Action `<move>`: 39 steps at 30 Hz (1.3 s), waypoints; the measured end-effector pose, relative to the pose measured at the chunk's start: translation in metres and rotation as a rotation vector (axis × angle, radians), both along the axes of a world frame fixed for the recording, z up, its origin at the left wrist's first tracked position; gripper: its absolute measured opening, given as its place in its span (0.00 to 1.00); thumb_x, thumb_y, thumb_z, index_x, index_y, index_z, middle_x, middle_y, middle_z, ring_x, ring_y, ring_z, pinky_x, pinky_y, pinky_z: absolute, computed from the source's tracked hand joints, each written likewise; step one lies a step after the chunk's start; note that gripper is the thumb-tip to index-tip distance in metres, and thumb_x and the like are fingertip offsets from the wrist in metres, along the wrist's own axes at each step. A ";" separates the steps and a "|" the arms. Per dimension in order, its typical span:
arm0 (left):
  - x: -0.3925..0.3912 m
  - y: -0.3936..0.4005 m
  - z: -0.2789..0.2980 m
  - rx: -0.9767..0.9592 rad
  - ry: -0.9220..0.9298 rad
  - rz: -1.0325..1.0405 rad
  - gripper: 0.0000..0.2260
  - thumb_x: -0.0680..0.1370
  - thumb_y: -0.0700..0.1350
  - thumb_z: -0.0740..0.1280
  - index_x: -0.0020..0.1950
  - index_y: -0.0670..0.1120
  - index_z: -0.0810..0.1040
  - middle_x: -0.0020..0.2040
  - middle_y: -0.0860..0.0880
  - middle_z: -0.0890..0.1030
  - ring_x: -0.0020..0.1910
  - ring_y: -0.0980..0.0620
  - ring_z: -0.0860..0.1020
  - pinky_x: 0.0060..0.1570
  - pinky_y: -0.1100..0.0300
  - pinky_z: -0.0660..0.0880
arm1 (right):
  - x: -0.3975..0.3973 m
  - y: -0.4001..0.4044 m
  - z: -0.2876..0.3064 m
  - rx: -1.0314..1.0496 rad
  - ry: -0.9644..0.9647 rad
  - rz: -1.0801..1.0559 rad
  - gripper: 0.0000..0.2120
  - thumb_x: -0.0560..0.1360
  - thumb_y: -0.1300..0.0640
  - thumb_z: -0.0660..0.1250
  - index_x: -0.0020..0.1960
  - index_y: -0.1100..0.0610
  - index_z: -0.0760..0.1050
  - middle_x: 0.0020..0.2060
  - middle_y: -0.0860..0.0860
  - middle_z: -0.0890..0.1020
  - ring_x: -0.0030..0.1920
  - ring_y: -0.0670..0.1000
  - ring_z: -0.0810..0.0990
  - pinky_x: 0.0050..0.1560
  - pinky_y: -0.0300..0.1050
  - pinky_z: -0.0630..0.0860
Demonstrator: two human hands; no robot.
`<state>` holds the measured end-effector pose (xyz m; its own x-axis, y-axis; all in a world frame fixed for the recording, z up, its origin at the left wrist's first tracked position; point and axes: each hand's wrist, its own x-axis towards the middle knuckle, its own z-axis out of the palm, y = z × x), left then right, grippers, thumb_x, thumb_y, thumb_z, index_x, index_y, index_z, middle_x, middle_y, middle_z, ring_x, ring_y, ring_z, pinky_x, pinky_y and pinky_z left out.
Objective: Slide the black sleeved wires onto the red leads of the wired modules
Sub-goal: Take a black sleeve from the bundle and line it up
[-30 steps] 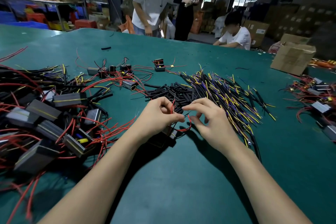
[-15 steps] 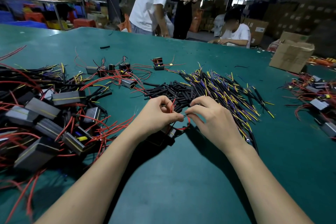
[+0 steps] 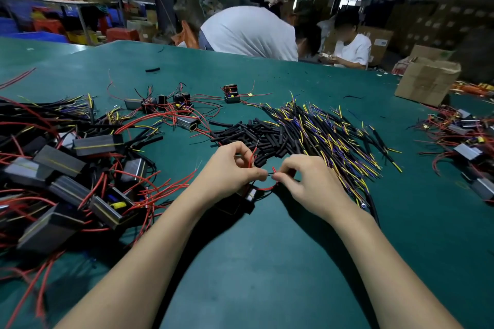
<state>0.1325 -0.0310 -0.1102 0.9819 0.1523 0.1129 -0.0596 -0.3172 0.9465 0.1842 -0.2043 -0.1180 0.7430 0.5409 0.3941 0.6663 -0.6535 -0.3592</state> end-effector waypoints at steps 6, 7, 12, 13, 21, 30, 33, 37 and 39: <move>-0.001 -0.004 0.000 0.054 -0.076 -0.034 0.06 0.77 0.45 0.68 0.41 0.47 0.75 0.39 0.49 0.83 0.31 0.59 0.73 0.37 0.62 0.70 | 0.004 -0.006 0.001 0.195 0.032 0.043 0.20 0.75 0.59 0.67 0.66 0.50 0.73 0.52 0.45 0.76 0.47 0.46 0.75 0.48 0.41 0.73; 0.000 -0.004 0.000 0.054 -0.089 -0.045 0.06 0.77 0.44 0.68 0.40 0.47 0.75 0.39 0.50 0.82 0.33 0.56 0.73 0.39 0.59 0.70 | 0.003 -0.004 0.004 0.258 0.000 0.081 0.21 0.75 0.62 0.67 0.66 0.50 0.73 0.52 0.45 0.76 0.46 0.46 0.75 0.48 0.37 0.71; -0.003 -0.004 -0.001 0.024 -0.092 -0.122 0.06 0.76 0.41 0.70 0.39 0.49 0.76 0.32 0.58 0.77 0.32 0.52 0.70 0.36 0.63 0.67 | -0.002 0.002 0.004 0.206 -0.171 0.144 0.13 0.75 0.64 0.68 0.58 0.55 0.80 0.50 0.49 0.79 0.50 0.49 0.78 0.48 0.38 0.72; -0.003 -0.004 -0.001 0.010 -0.089 -0.131 0.06 0.76 0.41 0.70 0.40 0.48 0.77 0.34 0.56 0.79 0.33 0.53 0.71 0.37 0.62 0.68 | -0.002 0.001 0.004 0.202 -0.199 0.134 0.10 0.74 0.64 0.69 0.55 0.56 0.81 0.48 0.50 0.80 0.49 0.50 0.78 0.48 0.38 0.72; -0.004 -0.003 0.001 -0.066 -0.073 -0.104 0.07 0.74 0.38 0.71 0.48 0.44 0.75 0.34 0.48 0.80 0.29 0.62 0.76 0.34 0.71 0.71 | -0.004 0.001 0.006 0.230 -0.292 0.116 0.03 0.72 0.62 0.73 0.44 0.62 0.82 0.39 0.52 0.81 0.42 0.53 0.79 0.42 0.48 0.77; -0.006 -0.004 0.000 0.040 -0.042 -0.064 0.05 0.77 0.41 0.68 0.47 0.42 0.83 0.35 0.50 0.83 0.31 0.56 0.76 0.34 0.66 0.73 | -0.004 0.000 0.005 0.271 -0.216 0.086 0.03 0.74 0.62 0.71 0.47 0.60 0.81 0.41 0.51 0.83 0.42 0.49 0.79 0.43 0.48 0.77; -0.007 -0.003 0.001 -0.011 -0.022 -0.081 0.05 0.77 0.41 0.68 0.47 0.41 0.82 0.34 0.50 0.83 0.30 0.55 0.76 0.32 0.66 0.73 | -0.004 0.000 0.006 0.266 -0.229 0.114 0.01 0.74 0.63 0.70 0.45 0.59 0.81 0.39 0.50 0.82 0.41 0.49 0.79 0.42 0.43 0.75; -0.007 -0.004 0.000 -0.036 -0.041 -0.095 0.06 0.78 0.41 0.67 0.48 0.40 0.82 0.33 0.49 0.82 0.32 0.52 0.76 0.35 0.61 0.73 | -0.002 0.000 0.005 0.326 -0.156 0.119 0.03 0.73 0.64 0.70 0.41 0.59 0.80 0.36 0.48 0.81 0.37 0.46 0.77 0.40 0.34 0.71; -0.007 -0.006 0.000 0.010 -0.088 -0.095 0.05 0.77 0.42 0.68 0.50 0.43 0.82 0.34 0.47 0.82 0.31 0.54 0.76 0.35 0.62 0.72 | -0.003 0.001 0.005 0.367 -0.086 0.101 0.05 0.73 0.64 0.70 0.39 0.58 0.80 0.33 0.47 0.80 0.35 0.44 0.76 0.37 0.32 0.69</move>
<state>0.1259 -0.0372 -0.1102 0.9780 0.0577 0.2003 -0.1725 -0.3154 0.9332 0.1808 -0.2031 -0.1129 0.6493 0.4211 0.6333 0.7583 -0.4214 -0.4973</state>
